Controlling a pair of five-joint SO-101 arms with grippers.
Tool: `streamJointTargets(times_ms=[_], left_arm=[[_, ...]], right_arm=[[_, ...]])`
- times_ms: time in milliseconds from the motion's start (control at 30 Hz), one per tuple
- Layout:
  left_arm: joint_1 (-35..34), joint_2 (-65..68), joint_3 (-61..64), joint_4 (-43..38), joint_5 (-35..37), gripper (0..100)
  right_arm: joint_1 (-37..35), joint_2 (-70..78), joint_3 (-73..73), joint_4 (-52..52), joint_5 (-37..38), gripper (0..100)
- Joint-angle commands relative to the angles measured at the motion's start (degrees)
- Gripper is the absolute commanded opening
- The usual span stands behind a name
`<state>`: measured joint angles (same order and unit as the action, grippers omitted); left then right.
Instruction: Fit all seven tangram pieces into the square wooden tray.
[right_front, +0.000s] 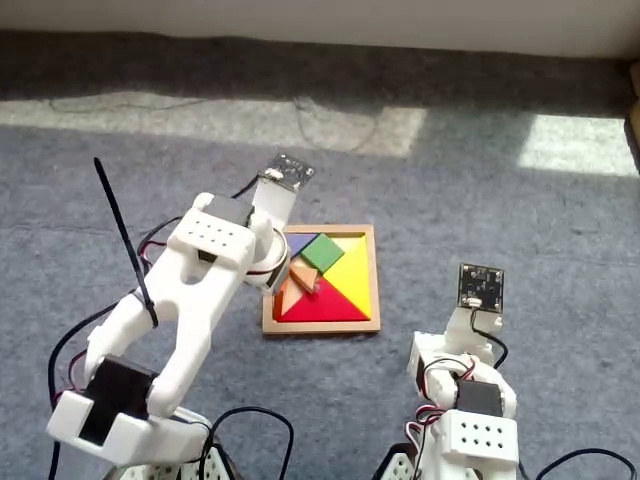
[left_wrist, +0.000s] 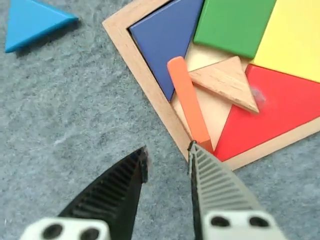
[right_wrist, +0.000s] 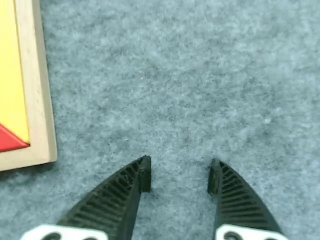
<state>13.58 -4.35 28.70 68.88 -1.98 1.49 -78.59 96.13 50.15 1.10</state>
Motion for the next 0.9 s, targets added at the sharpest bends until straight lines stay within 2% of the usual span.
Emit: streamJointTargets(times_ms=[0, 300, 633, 867], left_arm=[[0.0, 1.1, -0.3, -2.6, -0.5, 15], [5.8, 1.3, -0.5, -3.5, -0.4, 15], [5.9, -4.2, 0.0, -3.4, -0.2, 15], [5.8, 0.7, -0.5, -7.6, -0.1, 15]], right_arm=[[1.3, 0.0, 0.9, -1.6, 0.5, 20.2], [1.3, 0.0, 0.9, -1.6, 0.5, 20.2], [1.3, 0.0, 0.9, -1.6, 0.5, 20.2], [1.3, 0.0, 0.9, -1.6, 0.5, 20.2]])
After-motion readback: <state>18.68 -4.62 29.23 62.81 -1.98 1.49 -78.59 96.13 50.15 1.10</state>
